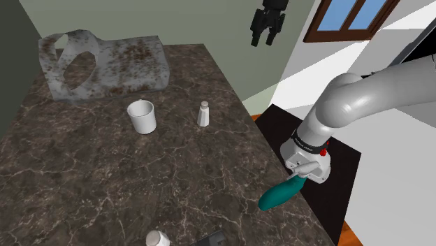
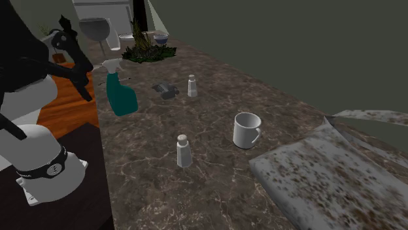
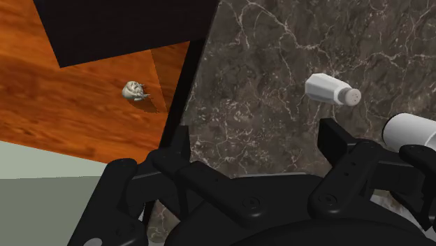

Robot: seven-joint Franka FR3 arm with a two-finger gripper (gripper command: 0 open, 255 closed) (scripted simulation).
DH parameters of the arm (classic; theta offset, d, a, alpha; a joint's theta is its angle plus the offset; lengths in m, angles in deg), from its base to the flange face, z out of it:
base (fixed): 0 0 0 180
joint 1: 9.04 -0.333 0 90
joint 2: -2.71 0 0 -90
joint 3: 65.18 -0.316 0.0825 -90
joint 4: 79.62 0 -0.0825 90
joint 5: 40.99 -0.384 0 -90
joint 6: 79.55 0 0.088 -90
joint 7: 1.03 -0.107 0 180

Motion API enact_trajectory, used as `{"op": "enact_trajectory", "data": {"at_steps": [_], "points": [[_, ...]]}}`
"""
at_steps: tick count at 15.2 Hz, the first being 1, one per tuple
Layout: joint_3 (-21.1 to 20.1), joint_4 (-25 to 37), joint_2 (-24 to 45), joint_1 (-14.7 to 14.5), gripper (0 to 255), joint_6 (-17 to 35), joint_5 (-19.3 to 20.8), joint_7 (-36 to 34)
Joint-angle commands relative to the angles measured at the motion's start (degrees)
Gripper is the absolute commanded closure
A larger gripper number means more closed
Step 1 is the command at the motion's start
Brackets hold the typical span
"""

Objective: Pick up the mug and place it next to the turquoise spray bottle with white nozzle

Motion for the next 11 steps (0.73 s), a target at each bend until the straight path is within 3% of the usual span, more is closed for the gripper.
{"op": "enact_trajectory", "data": {"at_steps": [1, 11], "points": [[0.0, 0.0, 0.0, 0.0, 0, 0.0, 0.0, 0.0], [-11.62, -1.16, 10.25, -4.23, 0, 14.91, -5.77, -11.5]]}}
